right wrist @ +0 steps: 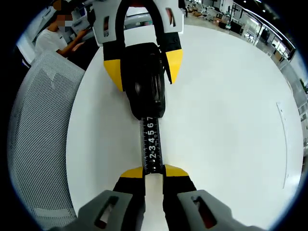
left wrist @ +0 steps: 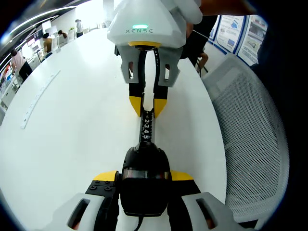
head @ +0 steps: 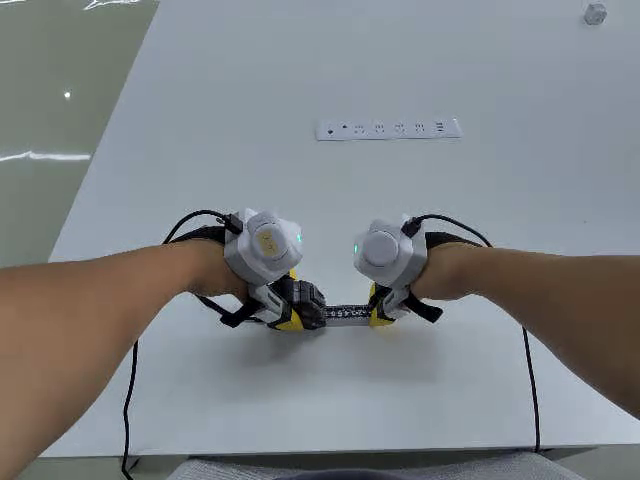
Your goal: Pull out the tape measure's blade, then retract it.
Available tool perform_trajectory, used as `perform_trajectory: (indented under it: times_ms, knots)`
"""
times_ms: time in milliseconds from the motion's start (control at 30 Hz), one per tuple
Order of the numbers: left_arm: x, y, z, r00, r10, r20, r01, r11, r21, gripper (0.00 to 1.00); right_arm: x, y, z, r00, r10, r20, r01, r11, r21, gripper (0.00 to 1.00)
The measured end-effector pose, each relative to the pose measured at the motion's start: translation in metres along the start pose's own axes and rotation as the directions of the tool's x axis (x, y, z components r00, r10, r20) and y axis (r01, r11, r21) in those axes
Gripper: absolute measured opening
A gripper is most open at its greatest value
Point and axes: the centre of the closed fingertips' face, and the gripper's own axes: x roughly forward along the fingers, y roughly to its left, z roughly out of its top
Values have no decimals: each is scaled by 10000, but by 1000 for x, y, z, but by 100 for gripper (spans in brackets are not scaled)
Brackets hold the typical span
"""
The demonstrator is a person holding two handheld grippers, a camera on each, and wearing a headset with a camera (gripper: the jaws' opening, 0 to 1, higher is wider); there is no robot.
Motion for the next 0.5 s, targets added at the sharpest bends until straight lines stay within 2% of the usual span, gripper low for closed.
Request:
perform_trajectory:
  times_ms: [500]
  knots:
    - [0, 0, 0, 10000, 27, -2, -27, 10000, 18, 35, -3, 1, -8, 10000, -49, 7, 48, 9999, 108, 12]
